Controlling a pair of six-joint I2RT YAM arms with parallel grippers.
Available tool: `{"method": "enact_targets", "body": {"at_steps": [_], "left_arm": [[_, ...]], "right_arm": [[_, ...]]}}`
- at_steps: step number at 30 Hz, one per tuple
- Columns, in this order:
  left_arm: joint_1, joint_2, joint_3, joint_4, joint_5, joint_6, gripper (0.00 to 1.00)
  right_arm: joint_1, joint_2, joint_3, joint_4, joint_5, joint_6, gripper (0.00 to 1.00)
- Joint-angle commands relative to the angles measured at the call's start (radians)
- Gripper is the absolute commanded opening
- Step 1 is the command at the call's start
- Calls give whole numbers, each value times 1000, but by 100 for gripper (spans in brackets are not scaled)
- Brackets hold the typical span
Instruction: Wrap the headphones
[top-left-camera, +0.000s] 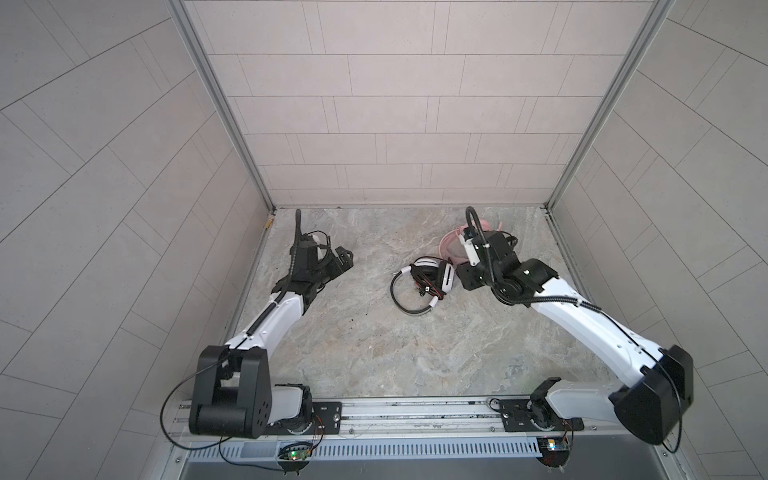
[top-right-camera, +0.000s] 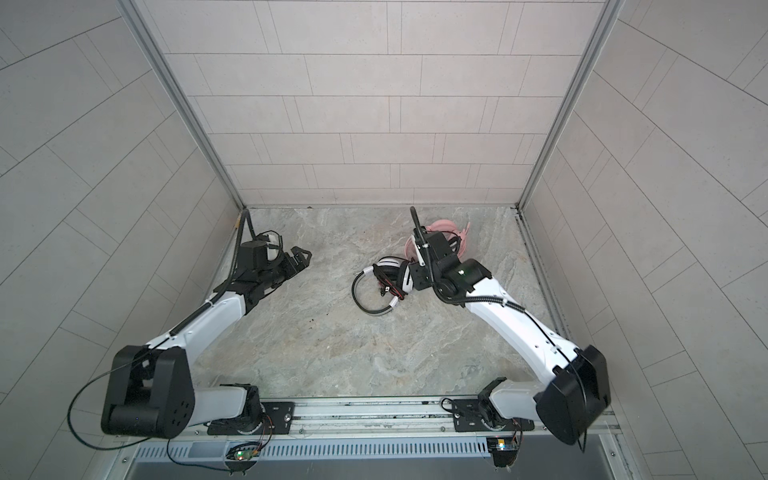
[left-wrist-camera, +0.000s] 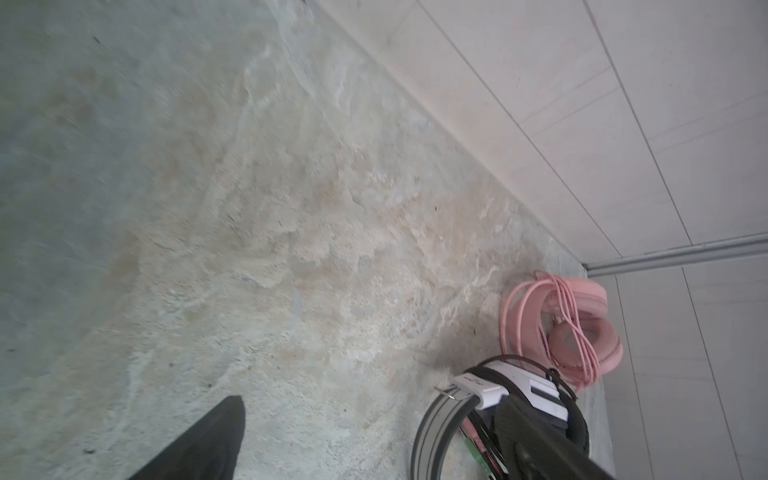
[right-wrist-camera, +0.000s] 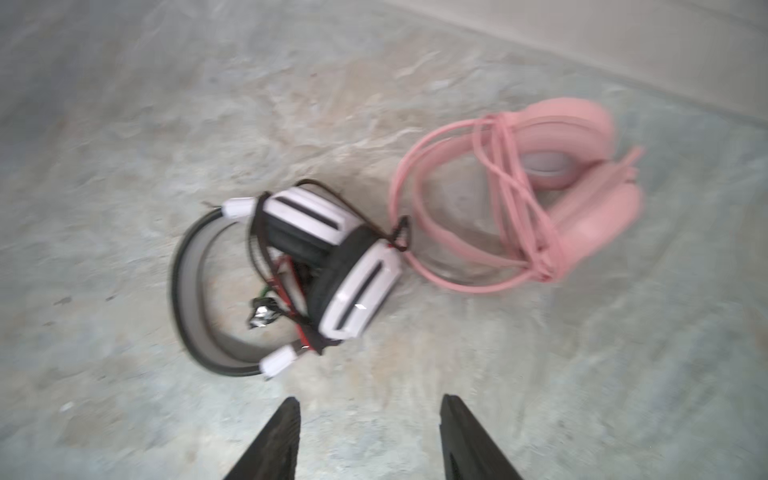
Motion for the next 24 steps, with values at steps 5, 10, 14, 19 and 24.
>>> {"method": "enact_targets", "body": {"at_steps": [5, 10, 14, 19, 24], "left_arm": [[40, -145, -237, 332, -386, 74, 100], [61, -194, -264, 321, -548, 197, 100], [66, -204, -329, 385, -660, 262, 100], [69, -106, -479, 689, -673, 404, 100], [71, 41, -525, 922, -629, 496, 100]], "right_arm": [[-189, -155, -368, 560, 435, -8, 57], [-303, -74, -573, 926, 504, -62, 59], [-339, 65, -676, 1232, 516, -144, 59], [-340, 152, -695, 1326, 497, -175, 58], [-340, 268, -769, 1573, 371, -231, 60]]}}
